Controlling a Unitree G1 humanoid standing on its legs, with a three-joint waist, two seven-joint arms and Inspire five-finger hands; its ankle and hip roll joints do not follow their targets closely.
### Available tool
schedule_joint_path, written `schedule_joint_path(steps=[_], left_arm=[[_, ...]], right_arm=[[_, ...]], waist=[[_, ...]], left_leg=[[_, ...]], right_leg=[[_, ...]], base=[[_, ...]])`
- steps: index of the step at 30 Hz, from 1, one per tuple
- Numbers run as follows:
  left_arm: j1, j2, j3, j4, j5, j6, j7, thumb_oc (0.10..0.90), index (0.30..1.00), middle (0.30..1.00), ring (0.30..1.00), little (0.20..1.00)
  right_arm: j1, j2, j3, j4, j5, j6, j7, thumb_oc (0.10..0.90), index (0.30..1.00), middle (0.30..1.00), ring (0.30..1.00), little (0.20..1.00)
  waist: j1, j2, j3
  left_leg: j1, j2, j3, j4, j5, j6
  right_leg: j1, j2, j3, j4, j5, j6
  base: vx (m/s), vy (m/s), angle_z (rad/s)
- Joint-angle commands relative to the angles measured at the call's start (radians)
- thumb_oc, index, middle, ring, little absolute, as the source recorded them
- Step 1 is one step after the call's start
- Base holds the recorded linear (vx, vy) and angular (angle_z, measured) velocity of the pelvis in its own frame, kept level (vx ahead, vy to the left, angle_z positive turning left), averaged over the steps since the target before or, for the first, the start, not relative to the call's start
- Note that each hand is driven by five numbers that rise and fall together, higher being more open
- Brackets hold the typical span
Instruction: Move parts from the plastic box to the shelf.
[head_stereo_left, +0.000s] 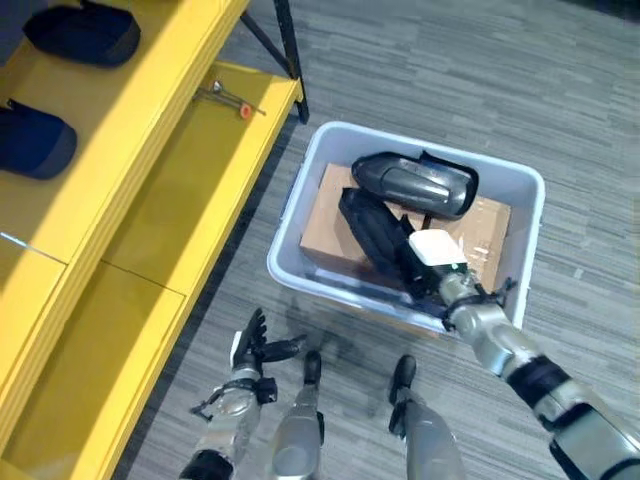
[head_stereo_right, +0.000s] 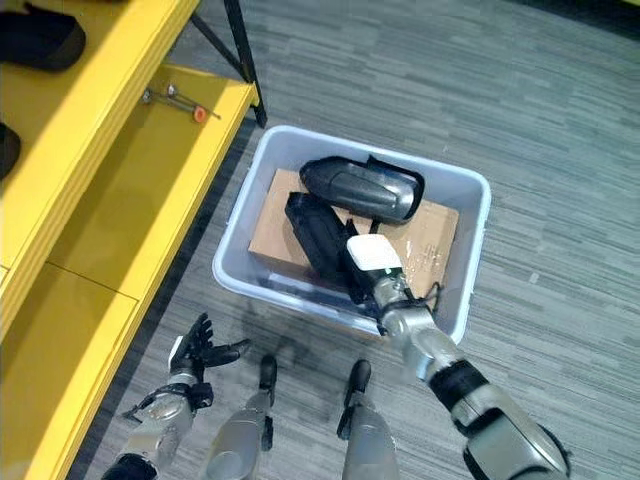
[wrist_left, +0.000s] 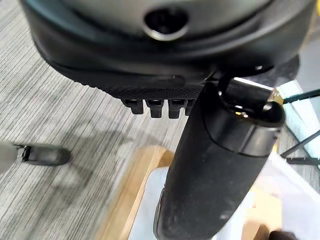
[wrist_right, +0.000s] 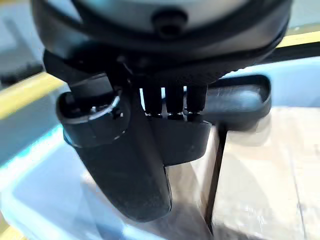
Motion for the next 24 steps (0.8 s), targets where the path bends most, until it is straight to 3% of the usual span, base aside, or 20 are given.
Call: schedule_joint_path(steps=[1,7,12,18,24], left_arm=[[-0.014,0.041,-0.01,-0.024,0.034,-0.037,-0.015,0.9,1.0,1.0,1.0,1.0],[0.048,0.034,0.051,-0.034,0.063,-0.03,-0.036,0.9,1.0,1.0,1.0,1.0],[0.076,0.023,0.068,-0.019,0.069,-0.03,-0.042,0.9,1.0,1.0,1.0,1.0],[0.11,0.006,0.069,-0.031,0.057,-0.034,-0.05,0.9,1.0,1.0,1.0,1.0],[0.126,-0.004,0.041,-0.049,0.046,-0.025,-0.053,0.9,1.0,1.0,1.0,1.0]], right_arm=[[-0.043,0.002,-0.068,-0.107,0.048,-0.037,-0.035,0.4,0.3,0.3,0.3,0.3],[0.077,-0.004,-0.149,-0.297,0.071,-0.1,-0.002,0.4,0.3,0.3,0.3,0.3],[0.104,-0.002,-0.158,-0.361,0.078,-0.13,0.012,0.4,0.3,0.3,0.3,0.3],[0.09,-0.012,-0.148,-0.429,0.074,-0.161,0.021,0.4,0.3,0.3,0.3,0.3],[0.056,-0.035,-0.149,-0.505,0.077,-0.18,-0.003,0.4,0.3,0.3,0.3,0.3]], waist=[[-0.007,-0.049,-0.117],[-0.051,-0.036,-0.256],[-0.06,-0.028,-0.296],[-0.055,-0.017,-0.323],[-0.041,-0.003,-0.329]], left_leg=[[0.095,0.049,0.033,-0.005,-0.074,-0.031],[0.162,0.064,0.072,-0.008,-0.096,-0.029],[0.196,0.077,0.089,-0.007,-0.099,-0.03],[0.204,0.118,0.099,0.05,-0.05,-0.052],[0.143,0.176,0.032,0.091,0.025,-0.081]], right_leg=[[0.026,-0.095,0.051,-0.029,0.042,0.093],[0.073,-0.065,0.092,-0.057,0.032,0.094],[0.081,-0.047,0.122,-0.041,0.012,0.088],[0.111,-0.006,0.138,-0.035,-0.019,0.065],[0.154,0.061,0.112,-0.099,-0.033,0.027]], base=[[0.13,-0.027,-0.27],[0.09,-0.03,-0.12],[0.06,-0.051,-0.25],[0.02,-0.113,-0.16],[-0.03,-0.184,0.11]])
